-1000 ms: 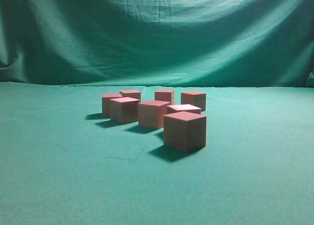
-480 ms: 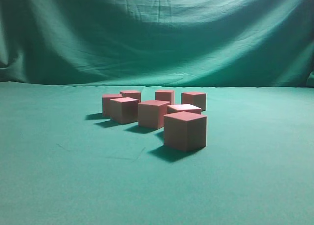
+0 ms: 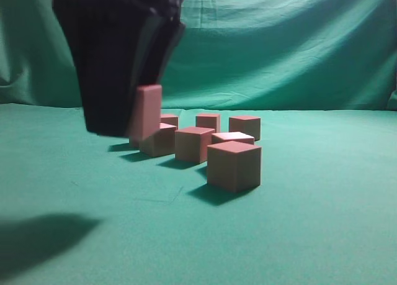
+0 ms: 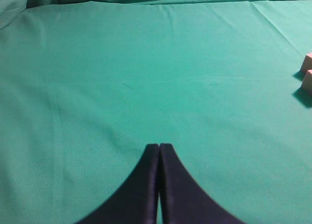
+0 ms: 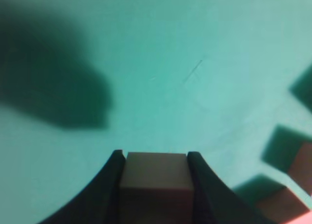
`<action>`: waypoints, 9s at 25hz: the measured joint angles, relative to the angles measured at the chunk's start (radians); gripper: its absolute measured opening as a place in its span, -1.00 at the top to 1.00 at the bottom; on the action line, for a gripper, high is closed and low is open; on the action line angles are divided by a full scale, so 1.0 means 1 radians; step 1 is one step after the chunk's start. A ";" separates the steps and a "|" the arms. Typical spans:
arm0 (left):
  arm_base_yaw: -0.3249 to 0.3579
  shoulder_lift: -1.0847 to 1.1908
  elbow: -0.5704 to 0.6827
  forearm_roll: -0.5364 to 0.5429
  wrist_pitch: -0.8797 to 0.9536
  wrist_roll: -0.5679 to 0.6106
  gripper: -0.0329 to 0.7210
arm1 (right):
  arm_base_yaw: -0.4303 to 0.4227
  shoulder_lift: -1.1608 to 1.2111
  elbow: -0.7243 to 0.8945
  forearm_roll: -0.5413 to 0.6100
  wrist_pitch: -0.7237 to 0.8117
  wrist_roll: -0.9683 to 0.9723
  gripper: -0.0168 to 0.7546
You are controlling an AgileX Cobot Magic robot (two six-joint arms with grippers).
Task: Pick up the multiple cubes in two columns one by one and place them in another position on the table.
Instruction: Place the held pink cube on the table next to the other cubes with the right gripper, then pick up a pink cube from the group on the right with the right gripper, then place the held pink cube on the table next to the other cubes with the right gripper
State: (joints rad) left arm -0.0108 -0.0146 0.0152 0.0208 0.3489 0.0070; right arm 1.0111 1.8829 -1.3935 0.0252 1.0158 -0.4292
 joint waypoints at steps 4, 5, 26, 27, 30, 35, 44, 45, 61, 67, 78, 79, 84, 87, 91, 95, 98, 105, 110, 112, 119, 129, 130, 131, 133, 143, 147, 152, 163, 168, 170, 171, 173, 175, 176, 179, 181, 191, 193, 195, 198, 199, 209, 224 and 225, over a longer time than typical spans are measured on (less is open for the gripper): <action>0.000 0.000 0.000 0.000 0.000 0.000 0.91 | -0.028 0.027 0.000 0.000 -0.011 -0.023 0.28; 0.000 0.000 0.000 0.000 0.000 0.000 0.91 | -0.036 0.030 0.000 -0.002 -0.018 -0.027 0.28; 0.000 0.000 0.000 0.000 0.000 0.000 0.91 | -0.066 0.078 0.029 -0.006 -0.074 -0.103 0.28; 0.000 0.000 0.000 0.000 0.000 0.000 0.91 | -0.066 0.078 0.036 -0.002 -0.074 -0.103 0.28; 0.000 0.000 0.000 0.000 0.000 0.000 0.91 | -0.066 0.078 0.063 0.011 -0.098 -0.103 0.28; 0.000 0.000 0.000 0.000 0.000 0.000 0.91 | -0.066 0.078 0.071 0.012 -0.117 -0.107 0.28; 0.000 0.000 0.000 0.000 0.000 0.000 0.91 | -0.066 0.078 0.071 0.000 -0.141 -0.107 0.28; 0.000 0.000 0.000 0.000 0.000 0.000 0.91 | -0.066 0.078 0.071 -0.002 -0.141 -0.107 0.28; 0.000 0.000 0.000 0.000 0.000 0.000 0.91 | -0.066 0.078 0.071 -0.014 -0.132 -0.119 0.28; 0.000 0.000 0.000 0.000 0.000 0.001 0.91 | -0.066 0.078 0.071 -0.013 -0.132 -0.119 0.16; 0.000 0.000 0.000 0.000 0.000 0.001 0.91 | -0.066 0.078 0.071 0.007 -0.132 -0.109 -0.18; 0.000 0.000 0.000 0.000 0.000 0.001 0.91 | -0.066 0.078 0.071 0.007 -0.132 -0.109 -0.28; 0.000 0.000 0.000 0.000 0.000 0.001 0.91 | -0.066 0.072 0.071 0.008 -0.130 -0.109 -0.62; 0.000 0.000 0.000 0.000 0.000 0.001 0.91 | -0.066 0.049 0.069 0.003 -0.125 -0.109 -0.62; 0.000 0.000 0.000 0.000 0.000 0.001 0.91 | -0.066 0.003 0.014 0.002 -0.088 -0.104 -0.62; 0.000 0.000 0.000 0.000 0.000 0.001 0.91 | -0.066 -0.049 -0.100 0.002 -0.041 -0.068 -0.62; 0.000 0.000 0.000 0.000 0.000 0.001 0.91 | -0.067 -0.095 -0.198 -0.014 0.020 -0.019 -0.47; 0.000 0.000 0.000 0.000 0.000 0.001 0.91 | -0.117 -0.231 -0.299 -0.269 0.181 0.178 -0.38; 0.000 0.000 0.000 0.000 0.000 0.001 0.91 | -0.356 -0.278 -0.299 -0.352 0.225 0.288 -0.42; 0.000 0.000 0.000 0.000 0.000 0.001 0.91 | -0.490 -0.282 -0.281 -0.352 0.225 0.338 -0.42; 0.000 0.000 0.000 0.000 0.000 0.001 0.91 | -0.928 -0.238 -0.132 -0.168 0.088 0.401 -0.42; 0.000 0.000 0.000 0.000 0.000 0.001 0.91 | -1.079 0.020 -0.115 -0.054 -0.111 0.405 -0.42; 0.000 0.000 0.000 0.000 0.000 0.001 0.91 | -1.079 0.040 -0.115 -0.046 -0.140 0.405 -0.42; 0.000 0.000 0.000 0.000 0.000 0.001 0.91 | -1.079 0.061 -0.115 -0.041 -0.164 0.405 -0.42; 0.000 0.000 0.000 0.000 0.000 0.001 0.91 | -1.079 0.094 -0.115 -0.039 -0.222 0.405 -0.42; 0.000 0.000 0.000 0.000 0.000 0.001 0.91 | -1.079 0.211 -0.112 -0.039 -0.329 0.407 -0.42; 0.000 0.000 0.000 0.000 0.000 0.001 0.91 | -1.079 0.220 -0.112 -0.039 -0.362 0.407 -0.42; 0.000 0.000 0.000 0.000 0.000 0.001 0.91 | -1.079 0.233 -0.112 -0.033 -0.367 0.407 0.10; 0.000 0.000 0.000 0.000 0.000 0.001 0.91 | -1.079 0.219 -0.201 0.044 -0.236 0.407 0.27; 0.000 0.000 0.000 0.000 0.000 0.001 0.91 | -1.027 0.092 -0.289 0.083 -0.145 0.379 0.27; 0.000 0.000 0.000 0.000 0.000 0.001 0.91 | -0.978 0.025 -0.301 0.087 -0.116 0.365 0.27; 0.000 0.000 0.000 0.000 0.000 0.001 0.91 | -0.948 -0.010 -0.303 0.091 -0.096 0.363 0.27; 0.000 0.000 0.000 0.000 0.000 0.001 0.91 | -0.888 -0.067 -0.307 0.093 -0.056 0.363 0.27; 0.000 0.000 0.000 0.000 0.000 0.001 0.91 | -0.816 -0.116 -0.307 0.095 -0.012 0.362 0.27; 0.000 0.000 0.000 0.000 0.000 0.001 0.91 | -0.784 -0.134 -0.307 0.095 0.015 0.360 0.27; 0.000 0.000 0.000 0.000 0.000 0.001 0.91 | -0.663 -0.173 -0.307 0.097 0.086 0.361 0.27; 0.000 0.000 0.000 0.000 0.000 0.001 0.91 | -0.562 -0.176 -0.307 0.097 0.127 0.361 0.27; 0.000 0.000 0.000 0.000 0.000 0.001 0.91 | -0.139 -0.085 -0.301 0.099 0.144 0.315 0.27; 0.000 0.000 0.000 0.000 0.000 0.001 0.91 | -0.088 -0.043 -0.300 0.099 0.148 0.315 0.27; 0.000 0.000 0.000 0.000 0.000 0.001 0.91 | -0.051 -0.003 -0.299 0.099 0.157 0.310 0.27; 0.000 0.000 0.000 0.000 0.000 0.001 0.91 | -0.015 0.055 -0.299 0.099 0.170 0.308 0.27; 0.000 0.000 0.000 0.000 0.000 0.001 0.91 | -0.007 0.073 -0.299 0.099 0.170 0.310 0.27; 0.000 0.000 0.000 0.000 0.000 0.001 0.91 | 0.000 0.171 -0.299 -0.007 0.082 0.482 0.27; 0.000 0.000 0.000 0.000 0.000 0.001 0.91 | 0.000 0.247 -0.299 -0.085 0.075 0.681 0.27; 0.000 0.000 0.000 0.000 0.000 0.001 0.91 | 0.000 0.251 -0.299 -0.087 0.075 0.689 0.27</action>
State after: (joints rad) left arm -0.0108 -0.0146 0.0152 0.0208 0.3489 0.0085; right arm 1.0114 2.1342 -1.6920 -0.0616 1.0913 0.2593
